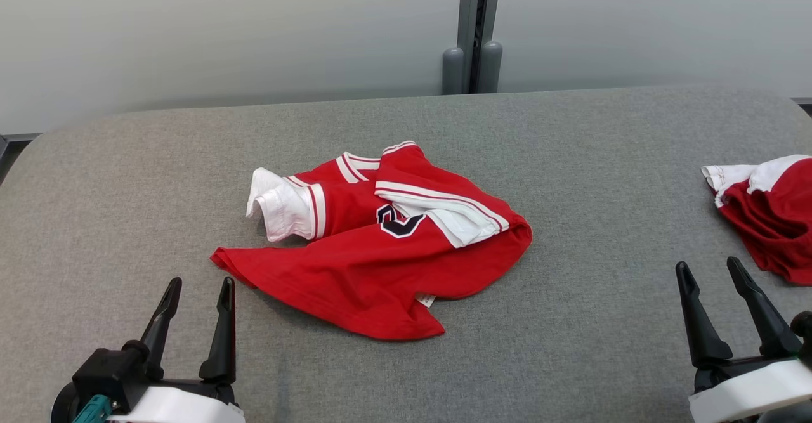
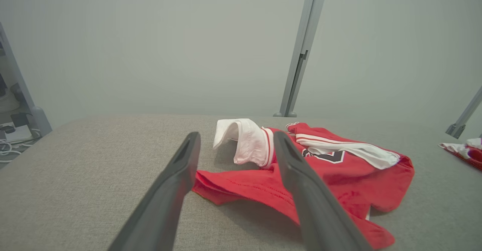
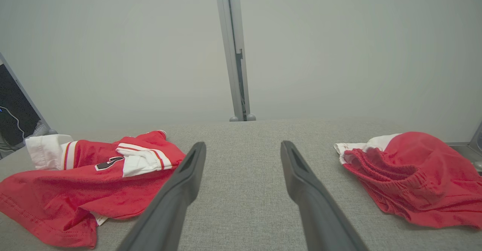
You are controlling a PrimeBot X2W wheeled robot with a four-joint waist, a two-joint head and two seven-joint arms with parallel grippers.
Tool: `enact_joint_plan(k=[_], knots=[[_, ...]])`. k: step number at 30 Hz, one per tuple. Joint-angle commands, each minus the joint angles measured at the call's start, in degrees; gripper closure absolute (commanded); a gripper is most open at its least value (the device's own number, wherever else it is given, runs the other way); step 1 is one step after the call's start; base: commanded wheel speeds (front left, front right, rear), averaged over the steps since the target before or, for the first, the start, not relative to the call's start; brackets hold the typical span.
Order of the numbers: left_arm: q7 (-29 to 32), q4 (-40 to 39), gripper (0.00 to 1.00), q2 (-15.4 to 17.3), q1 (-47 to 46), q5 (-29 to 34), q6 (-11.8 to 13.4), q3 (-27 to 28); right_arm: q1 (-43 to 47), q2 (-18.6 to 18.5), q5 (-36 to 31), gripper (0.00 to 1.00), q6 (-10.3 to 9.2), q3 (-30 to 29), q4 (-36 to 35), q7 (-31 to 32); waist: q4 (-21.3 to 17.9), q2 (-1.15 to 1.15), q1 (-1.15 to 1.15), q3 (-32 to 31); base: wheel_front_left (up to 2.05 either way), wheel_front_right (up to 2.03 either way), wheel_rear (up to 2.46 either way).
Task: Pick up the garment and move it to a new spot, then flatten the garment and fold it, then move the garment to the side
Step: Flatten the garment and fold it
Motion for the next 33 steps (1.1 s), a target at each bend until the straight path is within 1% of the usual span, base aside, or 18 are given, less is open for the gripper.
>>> enact_joint_plan(k=[1,6,10,16,17,21,24,28,31,32,33], knots=[[0.02,-0.15,0.0,0.28,0.44,-0.05,0.29,0.0,-0.29,-0.38,-0.24,0.0,-0.01,-0.25,-0.07,-0.23,0.11,0.0,0.0,0.13,0.0,0.0,0.0],[-0.04,-0.62,0.0,0.08,-1.16,0.28,0.27,-0.4,-1.91,-1.44,-0.54,0.0,-0.01,1.96,-0.2,0.68,1.03,0.0,0.0,1.65,0.0,0.0,0.0],[-0.48,-0.81,0.0,-0.42,-3.18,0.66,-0.09,-0.9,-4.9,-3.11,-0.68,0.0,-0.01,7.12,0.56,1.86,2.45,0.0,0.0,4.21,0.0,0.0,0.0],[-1.5,0.41,0.0,-1.73,-7.18,0.97,-1.14,-1.77,-11.19,-7.09,0.13,0.0,-0.01,16.89,3.1,3.18,5.86,0.0,0.0,8.91,0.0,0.0,0.0],[-1.5,0.41,0.0,-1.73,-7.18,0.97,-1.14,-1.77,-11.19,-7.09,0.13,0.0,-0.01,16.89,3.1,3.18,5.86,0.0,0.0,8.91,0.0,0.0,0.0],[-2.3,2.21,0.0,-3.14,-10.14,1.1,-2.46,-2.54,-15.87,-9.59,0.26,0.0,-0.01,21.96,5.03,3.47,8.39,0.0,0.0,11.97,0.0,0.0,0.0],[-2.8,3.94,0.0,-3.92,-12.12,1.3,-3.49,-2.61,-19.12,-11.55,-0.36,0.0,-0.01,24.6,6.69,4.02,9.86,0.0,0.0,13.82,0.0,0.0,0.0],[-3.33,6.3,0.0,-5.21,-14.34,1.74,-4.7,-2.0,-23.84,-14.02,-1.46,0.0,-0.01,29.09,9.31,4.63,11.17,0.0,0.0,15.98,0.0,0.0,0.0],[-3.42,7.41,0.0,-6.15,-15.04,2.19,-5.4,-1.59,-25.93,-14.76,-1.37,0.0,-0.01,30.6,10.74,4.31,11.54,0.0,0.0,16.65,0.0,0.0,0.0],[-3.45,7.8,0.0,-6.44,-15.14,2.36,-5.7,-1.43,-26.39,-14.8,-1.19,0.24,-0.01,30.74,10.98,3.94,11.58,0.0,0.0,16.76,0.0,0.0,0.0],[-3.43,7.85,0.0,-6.7,-15.43,2.46,-5.81,-1.17,-26.72,-14.85,-0.92,0.87,-0.01,30.72,11.25,3.79,11.63,0.0,0.0,16.86,0.0,0.0,0.0]])
